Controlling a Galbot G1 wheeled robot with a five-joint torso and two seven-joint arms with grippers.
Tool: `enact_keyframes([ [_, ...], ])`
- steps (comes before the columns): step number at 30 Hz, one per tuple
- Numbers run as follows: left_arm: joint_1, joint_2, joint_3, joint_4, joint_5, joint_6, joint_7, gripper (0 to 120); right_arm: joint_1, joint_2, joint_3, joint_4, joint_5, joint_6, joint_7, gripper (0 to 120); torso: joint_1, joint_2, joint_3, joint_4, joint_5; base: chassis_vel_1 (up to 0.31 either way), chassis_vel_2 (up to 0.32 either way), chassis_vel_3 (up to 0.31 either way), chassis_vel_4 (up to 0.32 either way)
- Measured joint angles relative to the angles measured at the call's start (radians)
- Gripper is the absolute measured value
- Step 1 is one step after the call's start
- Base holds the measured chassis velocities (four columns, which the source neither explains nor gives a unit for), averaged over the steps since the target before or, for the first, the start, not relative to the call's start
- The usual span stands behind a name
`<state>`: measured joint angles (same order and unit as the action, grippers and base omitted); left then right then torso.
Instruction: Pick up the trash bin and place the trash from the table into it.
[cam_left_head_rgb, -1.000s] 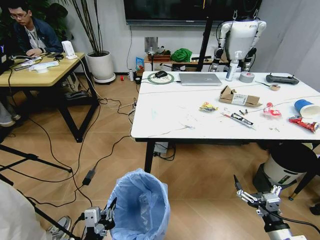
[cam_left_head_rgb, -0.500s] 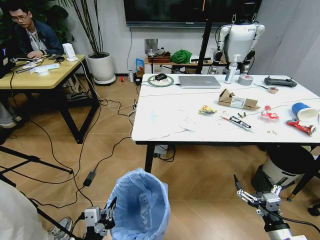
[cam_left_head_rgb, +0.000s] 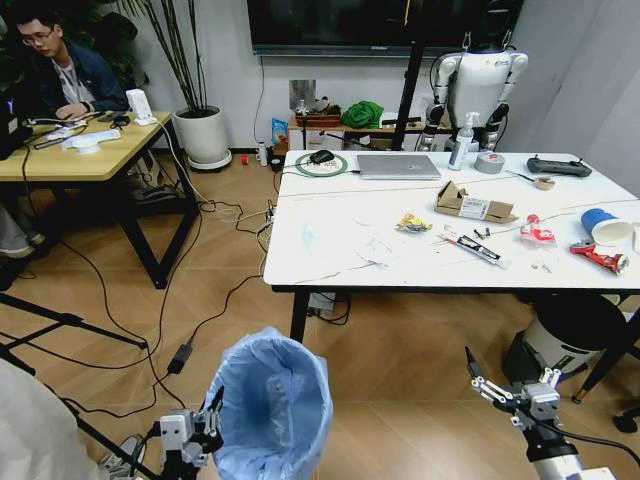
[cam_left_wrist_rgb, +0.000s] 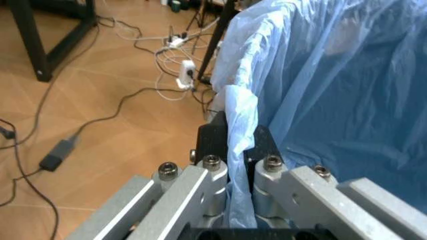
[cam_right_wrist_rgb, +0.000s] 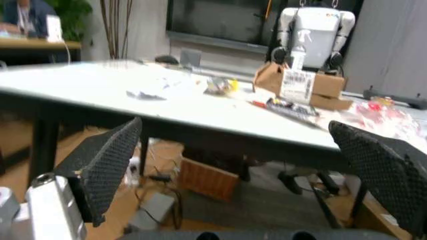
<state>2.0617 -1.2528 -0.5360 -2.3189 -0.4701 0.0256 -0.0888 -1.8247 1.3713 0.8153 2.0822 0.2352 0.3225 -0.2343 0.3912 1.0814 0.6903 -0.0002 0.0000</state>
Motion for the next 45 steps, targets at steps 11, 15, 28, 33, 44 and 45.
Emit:
enact_keyframes([
  [11, 0.024, 0.065, -0.007, -0.088, -0.078, 0.114, -0.006, 0, 0.014, -0.164, -0.013, 0.201, 0.262, -0.175, 0.125, 100, -0.002, -0.005, -0.003, -0.0004, -0.0003, 0.000, 0.000, 0.000, 0.000],
  [15, 0.054, 0.058, -0.054, -0.092, -0.089, 0.119, -0.002, 0, 0.098, -0.316, -0.042, 0.205, 0.360, -0.259, 0.161, 100, -0.003, -0.007, -0.004, 0.0004, 0.0001, 0.000, 0.000, 0.000, 0.000],
  [28, 0.085, 0.002, -0.196, -0.093, -0.137, 0.133, 0.001, 0, 0.344, -0.459, -0.192, 0.078, 0.506, -0.348, 0.247, 100, -0.004, -0.010, -0.005, -0.0001, -0.0001, 0.000, 0.000, 0.000, 0.000],
  [33, 0.093, -0.012, -0.227, -0.091, -0.164, 0.144, 0.004, 0, 0.450, -0.484, -0.275, 0.018, 0.558, -0.391, 0.284, 100, -0.005, -0.010, -0.006, 0.0001, -0.0001, 0.000, 0.000, 0.000, 0.000],
  [44, 0.125, -0.053, -0.273, -0.108, -0.170, 0.145, 0.027, 0, 0.764, -0.509, -0.544, -0.139, 0.630, -0.457, 0.370, 100, -0.005, -0.011, -0.006, 0.0003, -0.0002, 0.000, 0.000, 0.000, 0.000],
  [45, 0.125, -0.054, -0.273, -0.109, -0.170, 0.145, 0.027, 0, 0.767, -0.508, -0.547, -0.141, 0.631, -0.458, 0.371, 100, -0.005, -0.011, -0.006, 0.0003, -0.0002, 0.000, 0.000, 0.000, 0.000],
])
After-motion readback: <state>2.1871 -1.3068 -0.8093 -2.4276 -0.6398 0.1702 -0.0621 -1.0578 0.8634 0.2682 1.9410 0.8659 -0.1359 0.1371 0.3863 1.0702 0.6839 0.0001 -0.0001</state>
